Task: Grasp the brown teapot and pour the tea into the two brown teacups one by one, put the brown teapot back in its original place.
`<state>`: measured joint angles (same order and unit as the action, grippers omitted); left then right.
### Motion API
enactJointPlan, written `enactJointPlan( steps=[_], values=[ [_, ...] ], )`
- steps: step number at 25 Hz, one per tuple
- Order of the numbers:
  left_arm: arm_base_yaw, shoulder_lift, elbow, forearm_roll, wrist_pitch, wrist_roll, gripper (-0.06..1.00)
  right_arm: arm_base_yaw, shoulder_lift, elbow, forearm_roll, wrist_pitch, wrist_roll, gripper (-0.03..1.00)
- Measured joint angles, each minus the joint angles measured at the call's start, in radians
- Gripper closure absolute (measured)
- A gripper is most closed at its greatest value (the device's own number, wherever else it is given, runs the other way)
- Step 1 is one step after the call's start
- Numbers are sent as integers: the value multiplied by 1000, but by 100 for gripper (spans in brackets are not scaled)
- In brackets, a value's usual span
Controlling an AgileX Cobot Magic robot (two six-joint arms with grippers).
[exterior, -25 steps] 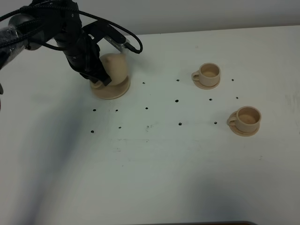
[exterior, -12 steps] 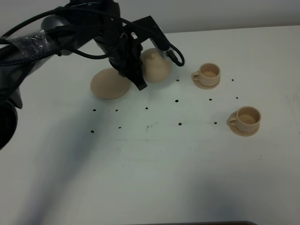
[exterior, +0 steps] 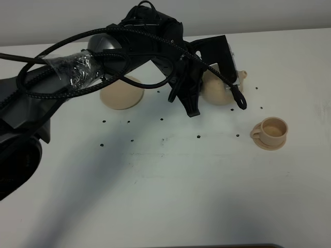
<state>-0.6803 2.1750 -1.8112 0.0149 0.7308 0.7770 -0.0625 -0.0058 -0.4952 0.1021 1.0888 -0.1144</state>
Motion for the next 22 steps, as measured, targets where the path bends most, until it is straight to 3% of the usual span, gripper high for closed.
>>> enactJointPlan(
  steps=[9, 22],
  values=[
    [-72, 0, 0, 16, -7, 96, 81, 0, 0, 0, 0, 0, 0, 49],
    [-170, 14, 0, 341, 18, -52, 81, 0, 0, 0, 0, 0, 0, 49]
  ],
)
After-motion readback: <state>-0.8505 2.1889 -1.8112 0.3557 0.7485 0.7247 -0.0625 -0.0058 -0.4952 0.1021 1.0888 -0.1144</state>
